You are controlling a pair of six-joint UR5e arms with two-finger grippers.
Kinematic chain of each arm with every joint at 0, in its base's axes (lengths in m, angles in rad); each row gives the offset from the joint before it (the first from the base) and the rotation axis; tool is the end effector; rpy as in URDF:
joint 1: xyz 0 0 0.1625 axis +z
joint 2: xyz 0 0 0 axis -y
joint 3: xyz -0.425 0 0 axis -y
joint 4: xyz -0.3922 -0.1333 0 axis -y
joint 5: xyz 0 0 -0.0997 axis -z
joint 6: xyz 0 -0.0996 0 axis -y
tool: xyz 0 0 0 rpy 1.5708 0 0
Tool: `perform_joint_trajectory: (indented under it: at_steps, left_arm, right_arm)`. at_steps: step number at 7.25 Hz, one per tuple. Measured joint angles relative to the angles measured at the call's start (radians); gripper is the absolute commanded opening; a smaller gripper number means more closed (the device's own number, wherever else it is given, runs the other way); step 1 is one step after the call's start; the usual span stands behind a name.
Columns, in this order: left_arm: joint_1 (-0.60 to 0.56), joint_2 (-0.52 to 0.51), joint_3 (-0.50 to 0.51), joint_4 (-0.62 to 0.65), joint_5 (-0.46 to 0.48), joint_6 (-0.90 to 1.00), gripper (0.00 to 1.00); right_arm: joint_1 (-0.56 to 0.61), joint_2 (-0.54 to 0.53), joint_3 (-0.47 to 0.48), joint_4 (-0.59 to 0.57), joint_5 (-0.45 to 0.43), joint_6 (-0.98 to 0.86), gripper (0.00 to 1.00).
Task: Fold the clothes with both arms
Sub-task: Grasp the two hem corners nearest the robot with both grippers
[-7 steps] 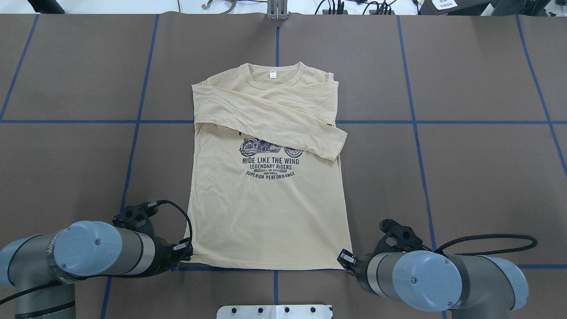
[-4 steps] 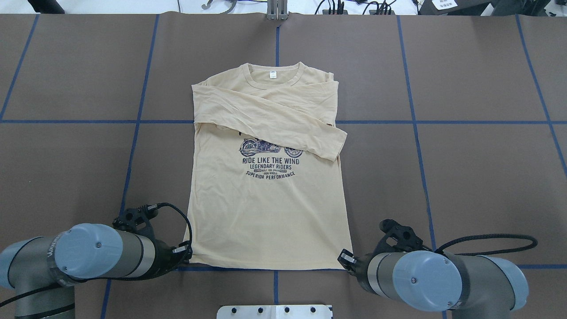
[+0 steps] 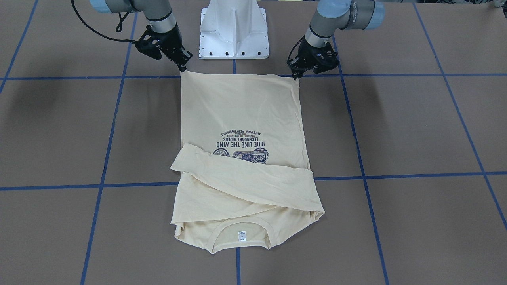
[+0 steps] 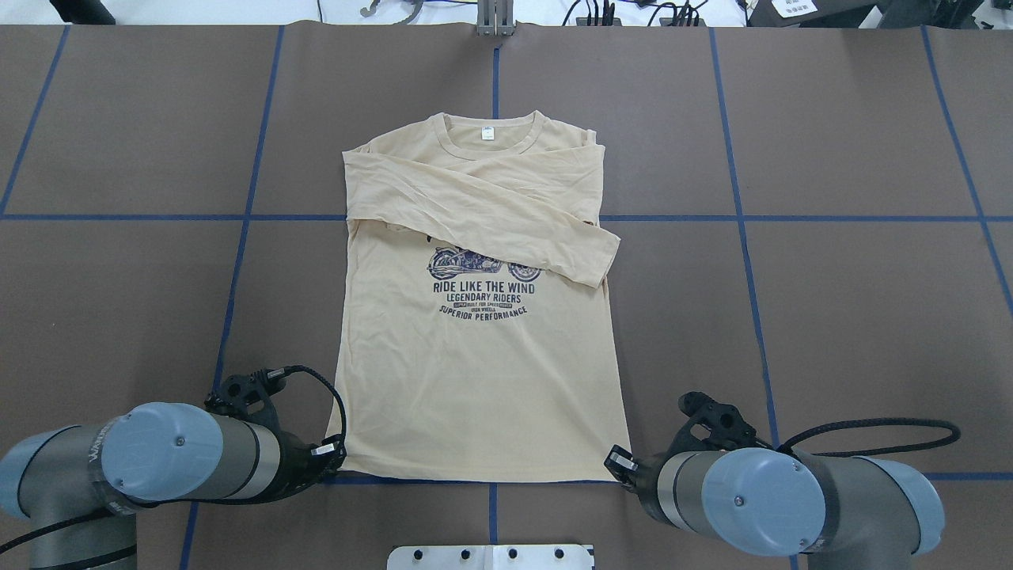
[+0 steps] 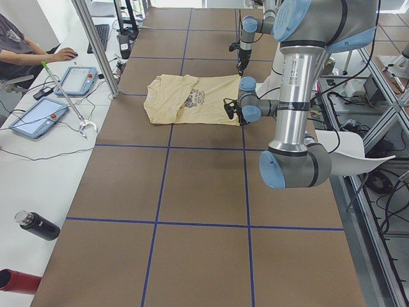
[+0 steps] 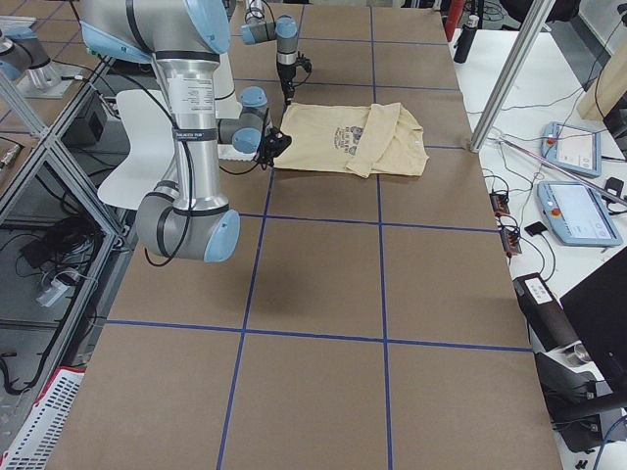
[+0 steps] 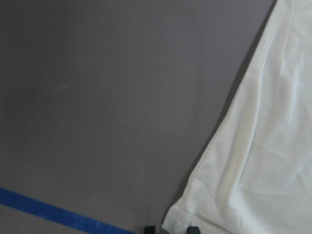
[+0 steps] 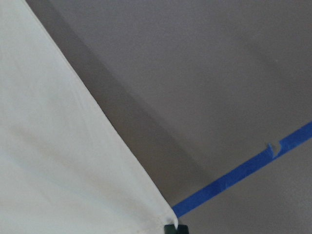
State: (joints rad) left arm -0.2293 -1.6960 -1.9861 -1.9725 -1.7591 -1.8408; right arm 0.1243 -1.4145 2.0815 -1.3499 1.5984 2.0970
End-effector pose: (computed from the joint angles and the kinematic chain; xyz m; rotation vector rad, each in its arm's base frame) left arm 0.4873 -0.2315 0.3592 -0.1944 0.9412 -0.3719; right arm -0.4943 -0.1933 0.3252 -0.2057 -0.8788 0.5944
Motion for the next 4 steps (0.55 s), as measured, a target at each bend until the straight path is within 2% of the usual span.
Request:
perform_joint_trajectory:
  at_steps: [1,2,4]
  left_arm:
    - [0.000,0.001,0.001,0.000,0.005,0.001,0.14]
    - [0.000,0.003,0.002,0.000,0.014,0.002,0.00]
    - [-0.003,0.004,-0.002,0.001,0.020,0.003,0.00]
  right_arm:
    - [0.000,-0.001,-0.001,0.000,0.000,0.000,0.00]
    - [0.001,-0.001,-0.003,0.000,0.000,0.000,0.00]
    - [0.002,-0.001,-0.003,0.001,-0.001,0.000,0.00]
